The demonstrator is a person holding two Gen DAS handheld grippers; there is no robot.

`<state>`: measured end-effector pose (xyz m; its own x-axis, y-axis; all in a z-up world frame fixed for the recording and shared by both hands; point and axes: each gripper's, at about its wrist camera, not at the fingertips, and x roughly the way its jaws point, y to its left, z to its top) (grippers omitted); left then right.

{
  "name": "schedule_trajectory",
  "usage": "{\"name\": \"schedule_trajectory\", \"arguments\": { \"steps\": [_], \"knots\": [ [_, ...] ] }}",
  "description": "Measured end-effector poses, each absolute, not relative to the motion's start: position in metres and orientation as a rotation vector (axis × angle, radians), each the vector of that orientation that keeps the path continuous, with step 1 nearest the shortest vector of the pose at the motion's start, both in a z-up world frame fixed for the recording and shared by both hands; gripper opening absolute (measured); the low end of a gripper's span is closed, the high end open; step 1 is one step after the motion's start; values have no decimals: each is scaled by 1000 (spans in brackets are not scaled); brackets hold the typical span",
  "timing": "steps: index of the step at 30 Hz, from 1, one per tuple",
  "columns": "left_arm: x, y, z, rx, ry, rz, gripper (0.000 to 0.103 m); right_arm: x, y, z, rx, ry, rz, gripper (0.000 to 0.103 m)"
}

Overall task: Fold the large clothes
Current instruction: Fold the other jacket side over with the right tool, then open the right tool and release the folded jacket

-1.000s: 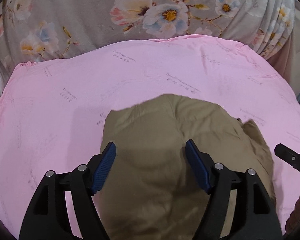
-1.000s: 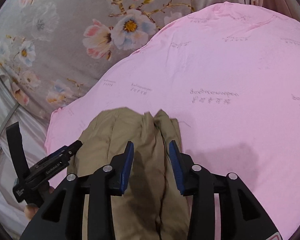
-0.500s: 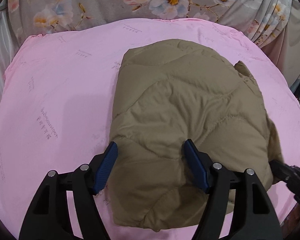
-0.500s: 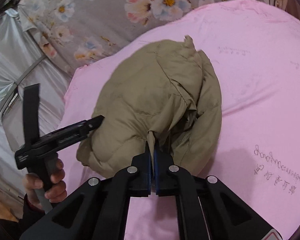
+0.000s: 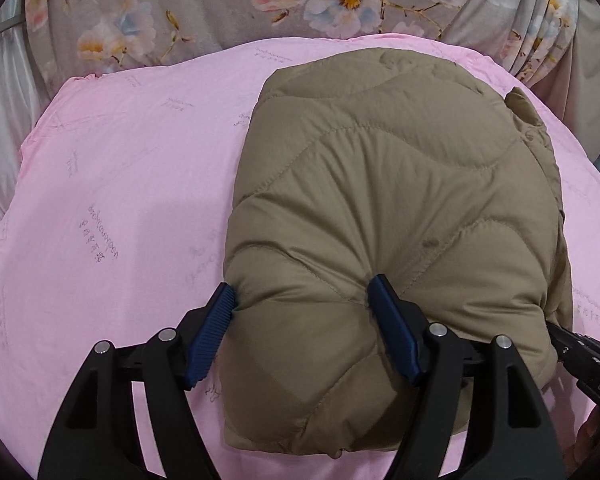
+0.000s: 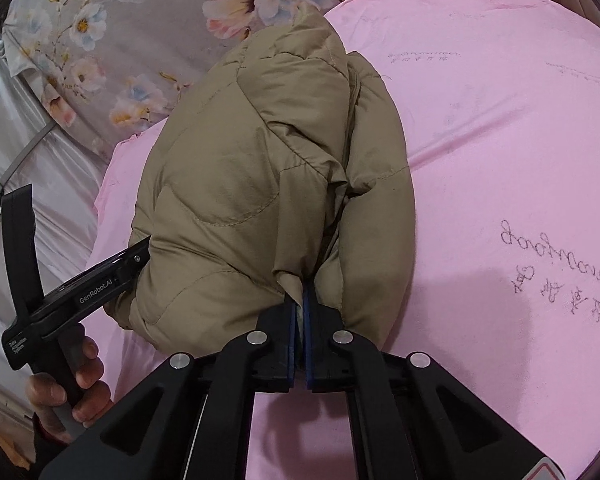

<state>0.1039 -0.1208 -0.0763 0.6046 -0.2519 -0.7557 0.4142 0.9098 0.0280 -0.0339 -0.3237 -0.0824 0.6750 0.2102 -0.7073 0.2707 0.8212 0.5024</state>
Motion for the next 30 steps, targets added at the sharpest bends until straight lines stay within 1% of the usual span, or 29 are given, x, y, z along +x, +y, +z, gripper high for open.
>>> {"name": "schedule_trajectory", "arguments": {
  "steps": [10,11,12,13,14,15,16,17,20,22,24,26,30],
  "knots": [
    [104,-123,-80,204,816,-379,70,-43,-337,-86,728,826,0,0],
    [105,-121,-79,194,824,-386,70,-45,-339,-82,743,828,-1,1],
    [108,-115,-76,161,844,-405,70,-51,-343,-75,763,815,1,8],
    [112,-107,-72,120,869,-431,71,-56,-349,-67,780,791,0,12],
    [116,-100,-70,85,893,-451,74,-62,-356,-59,795,763,-9,19],
    [121,-91,-67,43,922,-467,84,-69,-366,-52,807,736,-30,36],
    [127,-80,-63,1,941,-473,89,-75,-377,-47,821,717,-47,47],
    [130,-73,-61,-26,945,-478,94,-78,-387,-45,832,716,-58,61],
    [149,-55,-56,-104,992,-525,95,-77,-410,-64,954,802,-6,63],
    [166,-48,-60,-171,1062,-581,95,-72,-416,-87,1088,876,92,63],
    [178,-47,-67,-229,1124,-627,95,-67,-412,-102,1152,919,178,63],
    [186,-51,-75,-257,1165,-662,95,-59,-403,-103,1138,912,221,63],
    [196,-73,-86,-280,1211,-735,95,-32,-393,-110,1207,884,303,65]
  ]
}}
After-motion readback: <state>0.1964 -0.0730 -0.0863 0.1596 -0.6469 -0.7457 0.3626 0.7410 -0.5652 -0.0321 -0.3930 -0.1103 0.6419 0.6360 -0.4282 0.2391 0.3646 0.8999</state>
